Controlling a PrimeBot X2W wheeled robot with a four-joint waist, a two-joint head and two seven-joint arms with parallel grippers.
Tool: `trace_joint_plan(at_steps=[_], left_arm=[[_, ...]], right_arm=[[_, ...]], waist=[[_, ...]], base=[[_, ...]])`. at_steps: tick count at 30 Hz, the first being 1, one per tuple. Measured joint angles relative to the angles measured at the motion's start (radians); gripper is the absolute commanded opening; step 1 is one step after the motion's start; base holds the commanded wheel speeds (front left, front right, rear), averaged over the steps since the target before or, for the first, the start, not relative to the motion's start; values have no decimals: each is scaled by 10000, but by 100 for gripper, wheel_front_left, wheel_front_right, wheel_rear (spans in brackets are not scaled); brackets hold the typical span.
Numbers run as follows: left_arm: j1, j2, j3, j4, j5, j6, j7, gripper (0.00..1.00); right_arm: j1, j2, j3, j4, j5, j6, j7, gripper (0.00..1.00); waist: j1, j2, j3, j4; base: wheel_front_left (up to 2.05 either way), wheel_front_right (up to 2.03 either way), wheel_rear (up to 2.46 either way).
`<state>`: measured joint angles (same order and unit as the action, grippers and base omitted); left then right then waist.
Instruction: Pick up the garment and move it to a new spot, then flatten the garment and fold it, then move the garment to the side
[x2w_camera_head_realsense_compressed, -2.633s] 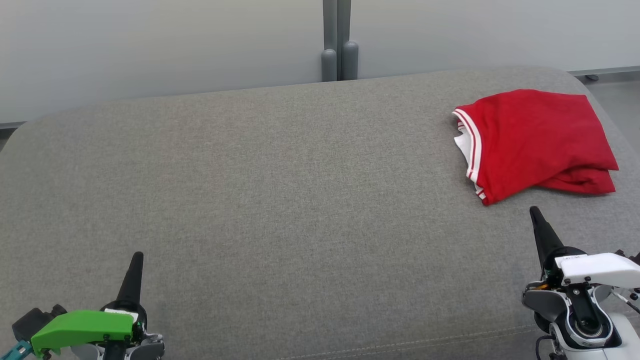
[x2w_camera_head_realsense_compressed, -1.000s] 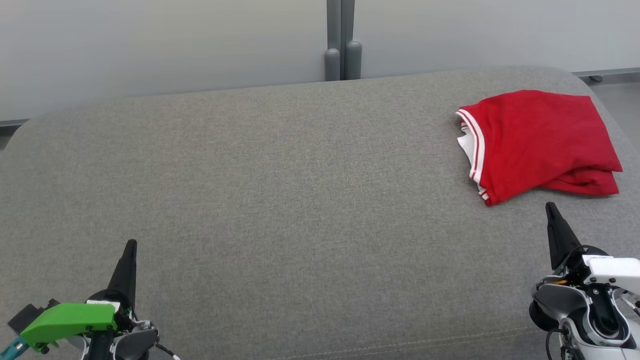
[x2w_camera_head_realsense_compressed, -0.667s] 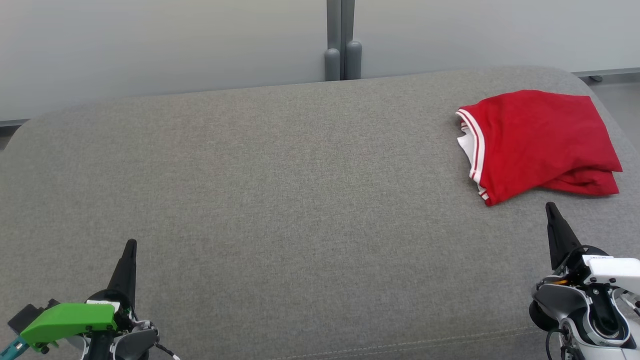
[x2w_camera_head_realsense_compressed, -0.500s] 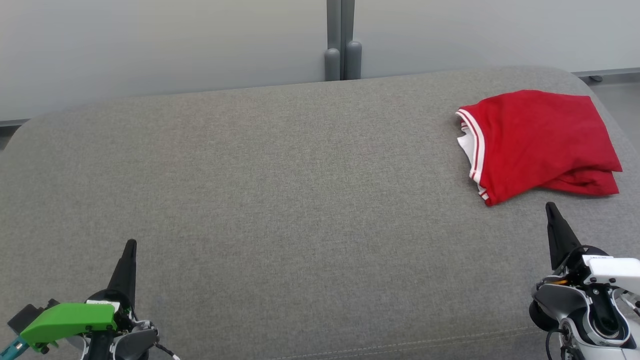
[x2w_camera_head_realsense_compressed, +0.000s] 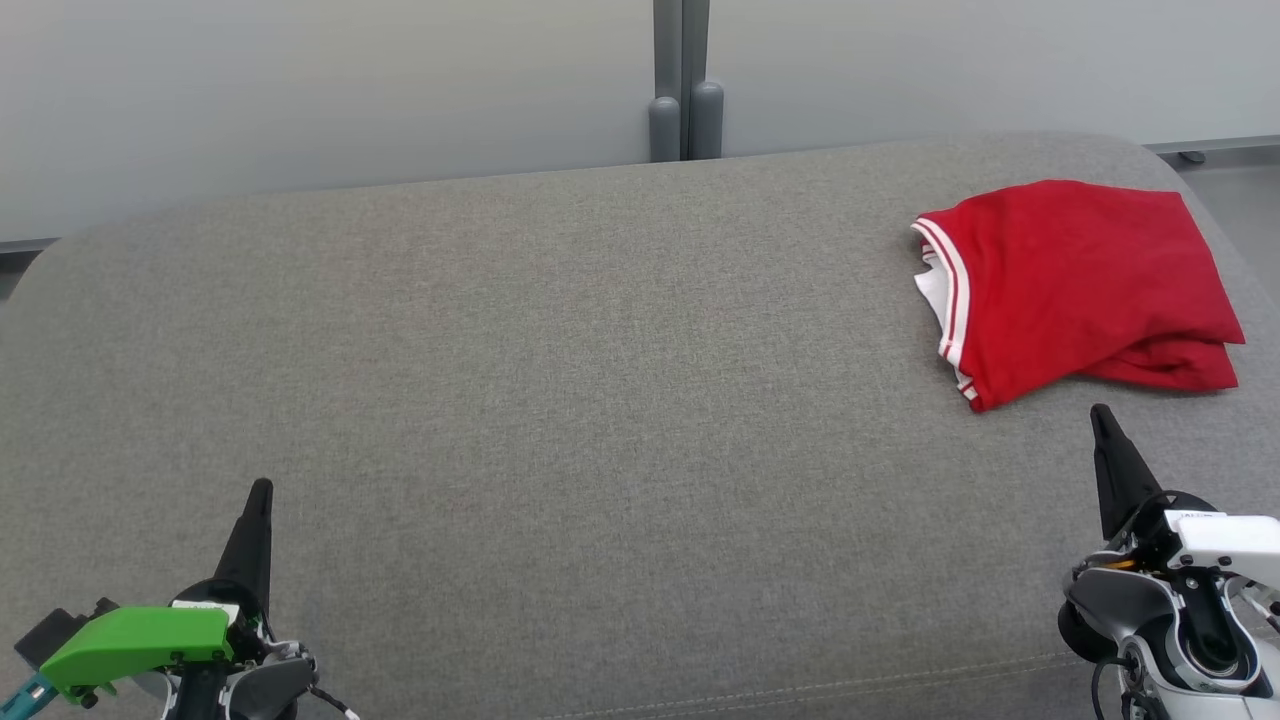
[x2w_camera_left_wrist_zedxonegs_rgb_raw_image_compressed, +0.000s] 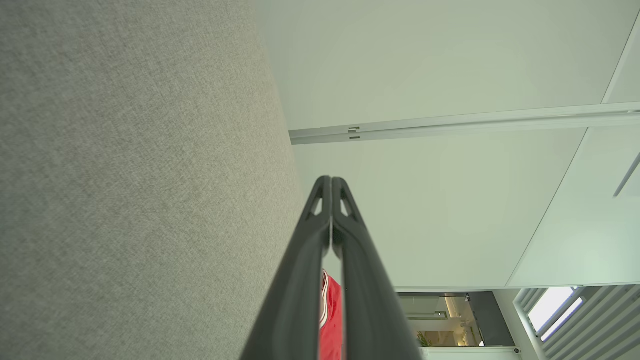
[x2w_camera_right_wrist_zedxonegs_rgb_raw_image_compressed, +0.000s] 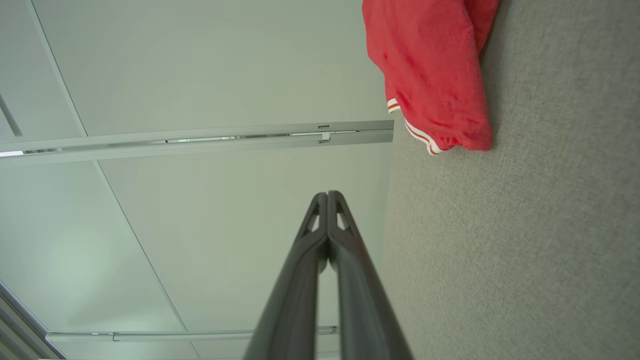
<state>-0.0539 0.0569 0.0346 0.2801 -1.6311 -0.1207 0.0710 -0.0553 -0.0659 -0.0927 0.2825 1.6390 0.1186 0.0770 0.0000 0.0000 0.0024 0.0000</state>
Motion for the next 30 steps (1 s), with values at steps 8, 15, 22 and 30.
trace_joint_plan(at_steps=[8,15,22,30], left_arm=[[-1,0,4,6,0,-23,0,0],[-2,0,8,10,0,-23,2,0],[-3,0,12,12,0,-25,73,0],[-4,0,13,12,0,-25,73,0]], right_arm=[[-26,2,-6,0,0,0,0,0],[-31,2,-12,0,0,0,2,0],[-33,6,-17,-2,0,0,2,0],[-33,8,-23,-2,-2,0,2,0]], waist=[[0,0,0,0],[0,0,0,0],[0,0,0,0],[0,0,0,0]], base=[[0,0,0],[0,0,0],[0,0,0],[0,0,0]])
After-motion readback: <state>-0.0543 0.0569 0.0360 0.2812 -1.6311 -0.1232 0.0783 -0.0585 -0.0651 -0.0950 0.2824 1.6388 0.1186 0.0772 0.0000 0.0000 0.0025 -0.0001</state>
